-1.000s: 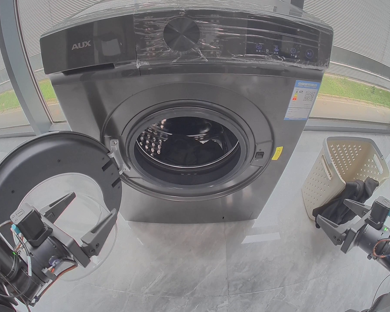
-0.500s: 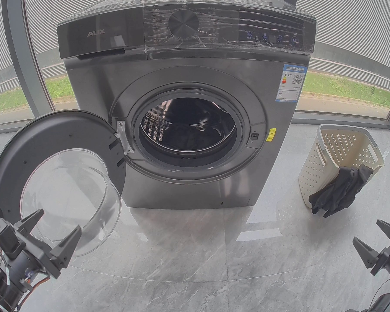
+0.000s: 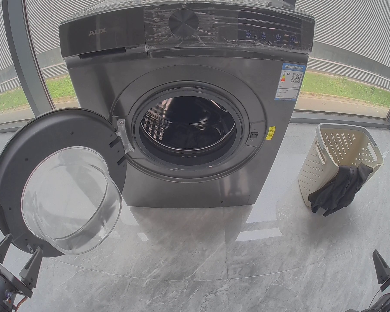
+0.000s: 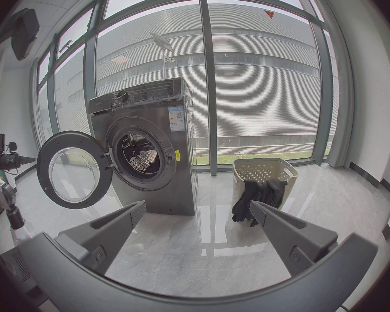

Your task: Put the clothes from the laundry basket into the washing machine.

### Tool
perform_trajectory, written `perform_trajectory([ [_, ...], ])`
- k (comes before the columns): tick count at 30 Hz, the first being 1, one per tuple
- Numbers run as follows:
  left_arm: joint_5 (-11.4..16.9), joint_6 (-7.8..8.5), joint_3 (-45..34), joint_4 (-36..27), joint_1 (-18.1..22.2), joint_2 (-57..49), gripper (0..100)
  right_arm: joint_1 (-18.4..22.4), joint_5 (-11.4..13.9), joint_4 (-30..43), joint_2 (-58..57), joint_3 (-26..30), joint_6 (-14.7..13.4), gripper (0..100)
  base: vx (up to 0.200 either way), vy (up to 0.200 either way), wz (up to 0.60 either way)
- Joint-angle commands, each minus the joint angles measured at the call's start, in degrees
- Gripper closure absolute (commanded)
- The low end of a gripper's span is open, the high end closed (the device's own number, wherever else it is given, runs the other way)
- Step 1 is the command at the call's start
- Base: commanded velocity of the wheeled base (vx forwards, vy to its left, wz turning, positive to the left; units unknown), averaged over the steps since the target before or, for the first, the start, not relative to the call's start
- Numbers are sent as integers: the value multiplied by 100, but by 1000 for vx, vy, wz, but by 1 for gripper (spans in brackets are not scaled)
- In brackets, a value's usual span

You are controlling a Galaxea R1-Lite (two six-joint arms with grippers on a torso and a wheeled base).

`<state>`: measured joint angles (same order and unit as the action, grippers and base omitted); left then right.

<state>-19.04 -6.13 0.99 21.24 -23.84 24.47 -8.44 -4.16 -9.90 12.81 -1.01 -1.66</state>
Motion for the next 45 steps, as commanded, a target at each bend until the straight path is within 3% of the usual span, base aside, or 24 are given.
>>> perform_trajectory([
  [1,357,112,-99,-858,855,-1295,0,299,-85,480,-780,101,-89,0,0,-200,0],
  [5,876,235,-99,-1174,1312,-1603,0,299,-516,498,-780,101,-10,0,0,-200,0],
  [6,1043,490,-99,-1333,1637,-1708,0,299,-709,498,-780,101,95,0,0,-200,0],
  [8,1210,824,-99,-1447,1980,-1963,0,316,-788,498,-780,101,175,0,0,0,0],
  [10,1394,974,-99,-1544,2314,-2148,0,360,-744,498,-780,101,139,0,0,0,0],
  [12,1544,965,-99,-1675,2446,-2271,0,439,-727,498,-798,101,157,0,0,0,0],
  [13,1825,771,-72,-1860,2472,-2341,0,852,-507,559,-1088,101,377,0,0,0,0],
  [14,1869,596,-64,-1860,2455,-2324,0,975,-314,594,-1281,92,553,0,0,0,0],
  [18,1895,323,-55,-1878,2446,-2376,0,914,-287,568,-1281,101,658,0,0,0,0],
  [21,1825,306,-37,-1930,2411,-2438,0,896,-402,568,-1281,101,623,0,0,0,0],
  [23,1561,376,-28,-1992,2402,-2447,0,896,-551,568,-1281,101,465,0,0,0,0],
  [26,1386,306,-81,-1948,2411,-2447,0,896,-692,612,-1281,101,438,0,0,0,0],
  [28,1421,376,-90,-1939,2411,-2447,0,888,-604,612,-1281,101,403,0,0,0,0],
  [29,1605,534,-99,-2088,2402,-2447,0,888,-208,621,-1281,101,122,0,0,0,0],
  [30,1693,631,-99,-2115,2402,-2447,0,888,-112,638,-1281,101,-230,0,0,0,0],
  [33,1755,613,-99,-2124,2402,-2447,0,896,-340,656,-1281,84,-968,0,0,0,0],
  [35,1737,648,-99,-2124,2402,-2447,0,914,-437,594,-1281,101,-959,0,0,0,0],
  [37,1728,640,-99,-2124,2402,-2447,0,914,-270,550,-1281,101,-757,0,0,0,0],
  [38,1720,631,-99,-2124,2402,-2447,0,914,-112,498,-1281,101,-441,0,0,0,0],
  [40,1720,631,-99,-2124,2402,-2447,0,914,-24,480,-1281,101,-326,0,0,0,0],
  [41,1720,648,-99,-2124,2402,-2447,0,914,301,471,-1281,101,-19,0,0,0,0],
  [42,1737,640,-99,-2124,2402,-2447,0,914,591,533,-1281,101,78,0,0,0,0],
  [43,1746,631,-99,-2124,2402,-2447,0,914,574,594,-1281,101,104,0,0,0,0],
  [45,1781,604,-90,-2124,2402,-2447,0,914,99,1087,-1272,75,43,0,0,0,0],
])
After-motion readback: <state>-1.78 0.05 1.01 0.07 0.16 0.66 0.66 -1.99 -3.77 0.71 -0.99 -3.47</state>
